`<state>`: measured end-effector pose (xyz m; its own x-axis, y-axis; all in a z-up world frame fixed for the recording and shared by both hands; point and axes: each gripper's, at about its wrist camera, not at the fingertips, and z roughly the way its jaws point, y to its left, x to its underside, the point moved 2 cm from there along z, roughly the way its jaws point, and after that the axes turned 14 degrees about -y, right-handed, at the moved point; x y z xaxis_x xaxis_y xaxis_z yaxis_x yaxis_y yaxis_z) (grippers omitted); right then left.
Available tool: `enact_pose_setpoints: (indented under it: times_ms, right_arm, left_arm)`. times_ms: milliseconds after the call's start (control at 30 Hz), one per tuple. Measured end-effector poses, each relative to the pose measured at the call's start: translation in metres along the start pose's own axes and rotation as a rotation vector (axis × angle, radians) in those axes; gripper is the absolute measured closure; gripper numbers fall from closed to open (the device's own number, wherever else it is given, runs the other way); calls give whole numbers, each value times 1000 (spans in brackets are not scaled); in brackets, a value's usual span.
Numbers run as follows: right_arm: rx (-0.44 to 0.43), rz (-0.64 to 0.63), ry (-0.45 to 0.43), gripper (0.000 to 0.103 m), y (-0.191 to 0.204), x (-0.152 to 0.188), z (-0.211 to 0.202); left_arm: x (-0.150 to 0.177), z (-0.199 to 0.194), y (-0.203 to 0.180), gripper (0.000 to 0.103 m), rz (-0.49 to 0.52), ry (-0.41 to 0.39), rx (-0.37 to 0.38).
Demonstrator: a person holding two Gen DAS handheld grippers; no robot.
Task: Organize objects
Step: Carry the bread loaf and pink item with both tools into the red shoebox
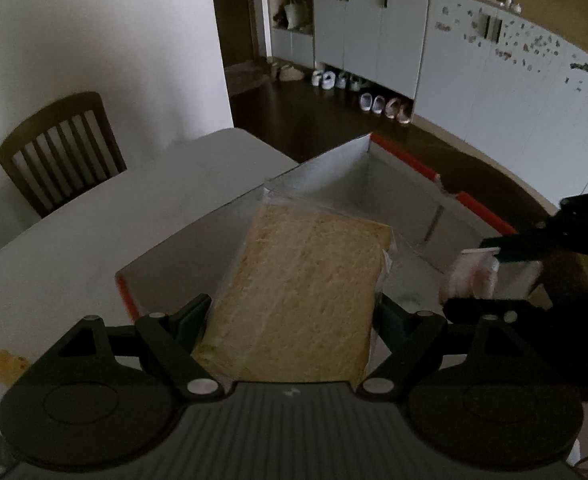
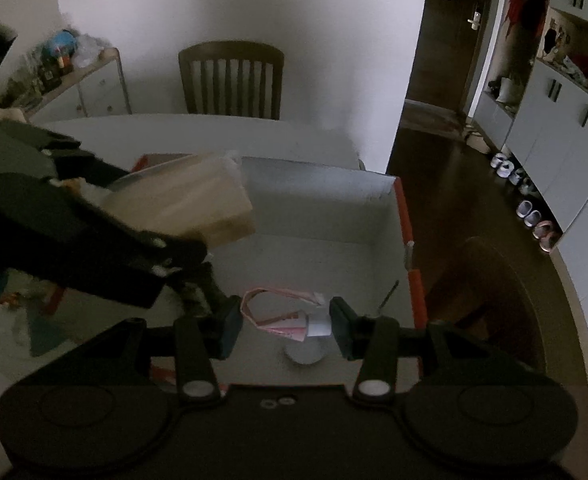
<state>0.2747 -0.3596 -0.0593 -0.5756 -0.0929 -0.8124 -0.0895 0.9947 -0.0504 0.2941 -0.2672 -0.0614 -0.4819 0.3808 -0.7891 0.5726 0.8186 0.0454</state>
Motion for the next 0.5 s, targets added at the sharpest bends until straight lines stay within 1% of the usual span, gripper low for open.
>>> enact_pose_setpoints:
  times_ms: [133, 300, 400, 500]
  right_arm:
    - [11, -34, 34, 57, -2, 5, 19]
    - [-17, -59, 95, 57, 0, 13, 42]
    - [-28, -80, 131, 57, 5, 19, 54]
    - [-42, -108, 153, 57, 11, 21, 61]
  left_arm:
    - [3, 30, 1, 18, 16, 67, -5]
    - [14, 59, 3, 18, 22, 148, -17]
    - [19, 71, 4, 18, 35, 183, -28]
    - [23, 81, 5, 18, 38, 207, -15]
